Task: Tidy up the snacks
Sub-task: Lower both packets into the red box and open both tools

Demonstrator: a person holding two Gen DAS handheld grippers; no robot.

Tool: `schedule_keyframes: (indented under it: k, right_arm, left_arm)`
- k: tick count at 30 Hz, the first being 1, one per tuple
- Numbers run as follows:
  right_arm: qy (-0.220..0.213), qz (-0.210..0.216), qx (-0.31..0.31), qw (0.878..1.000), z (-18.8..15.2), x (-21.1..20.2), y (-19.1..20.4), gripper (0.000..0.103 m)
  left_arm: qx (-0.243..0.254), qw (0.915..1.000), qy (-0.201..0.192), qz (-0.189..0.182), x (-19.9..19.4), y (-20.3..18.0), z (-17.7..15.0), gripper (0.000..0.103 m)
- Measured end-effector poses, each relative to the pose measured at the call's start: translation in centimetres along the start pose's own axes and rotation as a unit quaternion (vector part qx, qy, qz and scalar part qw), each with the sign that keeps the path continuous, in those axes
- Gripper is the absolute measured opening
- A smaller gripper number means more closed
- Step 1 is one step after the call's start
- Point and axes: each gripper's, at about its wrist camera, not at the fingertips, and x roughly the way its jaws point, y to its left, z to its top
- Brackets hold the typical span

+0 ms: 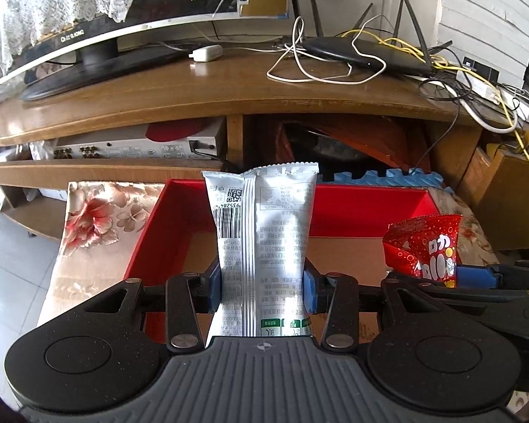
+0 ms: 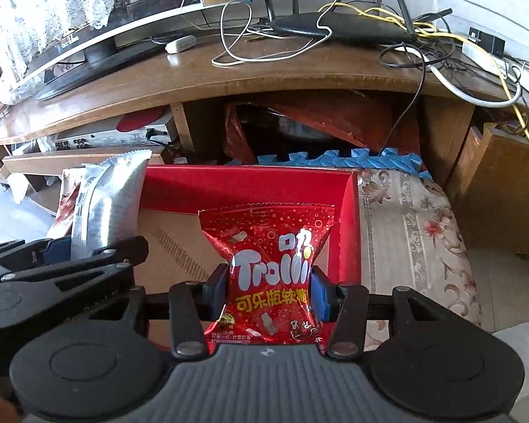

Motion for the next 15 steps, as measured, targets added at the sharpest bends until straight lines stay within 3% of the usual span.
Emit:
schedule_keyframes:
  k: [15]
  right_arm:
    - [0.023,-0.004,-0.003,1.0,0.1,3.7,0.2,0.053]
  left_arm:
    - [0.006,0.9995,0.026,0.016,3.2,0.1,-0.5,0.048]
